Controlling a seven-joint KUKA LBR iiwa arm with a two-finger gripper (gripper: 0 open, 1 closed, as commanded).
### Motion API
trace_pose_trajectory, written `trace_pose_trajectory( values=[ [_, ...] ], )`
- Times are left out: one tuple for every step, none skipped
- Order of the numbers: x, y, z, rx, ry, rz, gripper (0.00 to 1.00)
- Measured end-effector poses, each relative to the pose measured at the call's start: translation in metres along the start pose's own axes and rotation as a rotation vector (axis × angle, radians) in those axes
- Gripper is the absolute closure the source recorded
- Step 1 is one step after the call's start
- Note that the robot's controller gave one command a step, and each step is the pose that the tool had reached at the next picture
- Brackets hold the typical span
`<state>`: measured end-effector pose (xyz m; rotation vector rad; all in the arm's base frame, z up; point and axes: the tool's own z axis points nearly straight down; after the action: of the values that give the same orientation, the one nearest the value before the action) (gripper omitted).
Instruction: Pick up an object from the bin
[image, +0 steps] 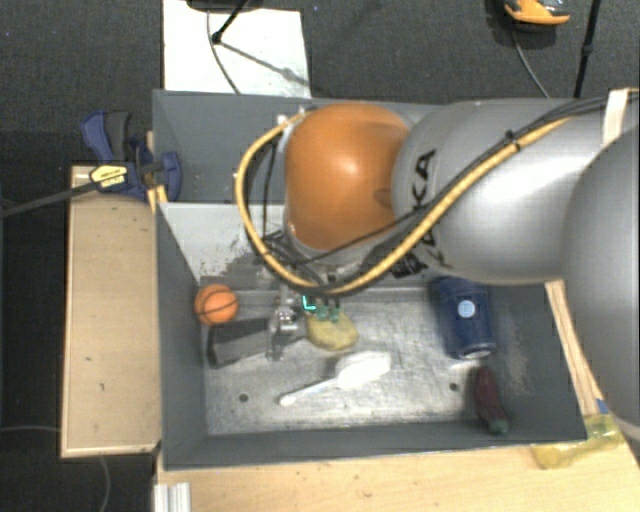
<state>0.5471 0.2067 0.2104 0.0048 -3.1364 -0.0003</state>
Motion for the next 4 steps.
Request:
trace_pose_trajectory(
  values=[
    [-0.002, -0.001, -0.004, -0.001, -0.008, 0.006, 0.0],
    [-0.007, -0.008, 0.049, -0.002, -0.012, -0.074, 0.0],
    [-0.007, -0.011, 0.087, 0.001, -0.003, -0.149, 0.0],
    [-0.02, -0.011, 0.05, 0.0, -0.008, -0.178, 0.0]
  ],
)
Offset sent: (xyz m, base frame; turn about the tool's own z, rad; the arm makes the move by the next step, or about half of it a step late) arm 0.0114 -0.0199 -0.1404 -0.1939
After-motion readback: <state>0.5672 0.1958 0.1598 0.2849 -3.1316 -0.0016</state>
